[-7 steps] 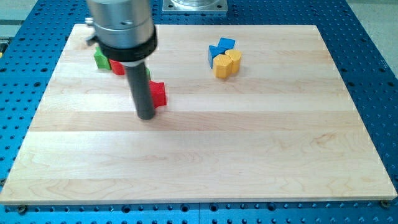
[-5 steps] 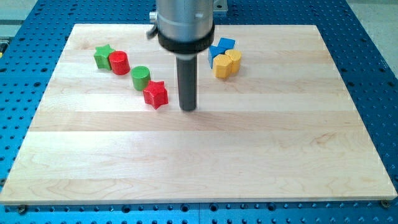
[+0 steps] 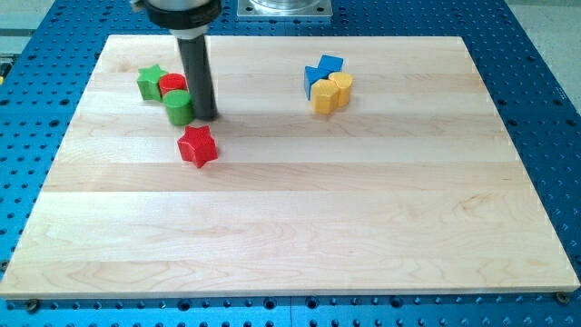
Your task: Place the red blocks together at the center side
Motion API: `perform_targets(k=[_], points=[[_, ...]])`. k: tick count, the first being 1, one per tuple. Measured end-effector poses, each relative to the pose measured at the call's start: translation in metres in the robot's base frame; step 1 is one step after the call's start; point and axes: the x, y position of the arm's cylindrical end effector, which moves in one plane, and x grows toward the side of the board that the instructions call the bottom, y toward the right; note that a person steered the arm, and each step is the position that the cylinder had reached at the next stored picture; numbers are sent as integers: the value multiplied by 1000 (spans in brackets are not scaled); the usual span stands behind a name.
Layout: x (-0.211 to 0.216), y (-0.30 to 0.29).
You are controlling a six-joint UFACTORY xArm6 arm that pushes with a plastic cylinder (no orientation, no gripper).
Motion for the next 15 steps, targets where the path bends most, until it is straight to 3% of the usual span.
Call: perform_targets(k=[1, 2, 3, 4, 5, 6, 10, 12, 13, 14, 15], points=[[11, -50], [7, 7], [-54, 56], [-76, -17], [-51, -64], [-4, 1], [-28, 96], [32, 111], [72, 197], [146, 126], [165, -22]])
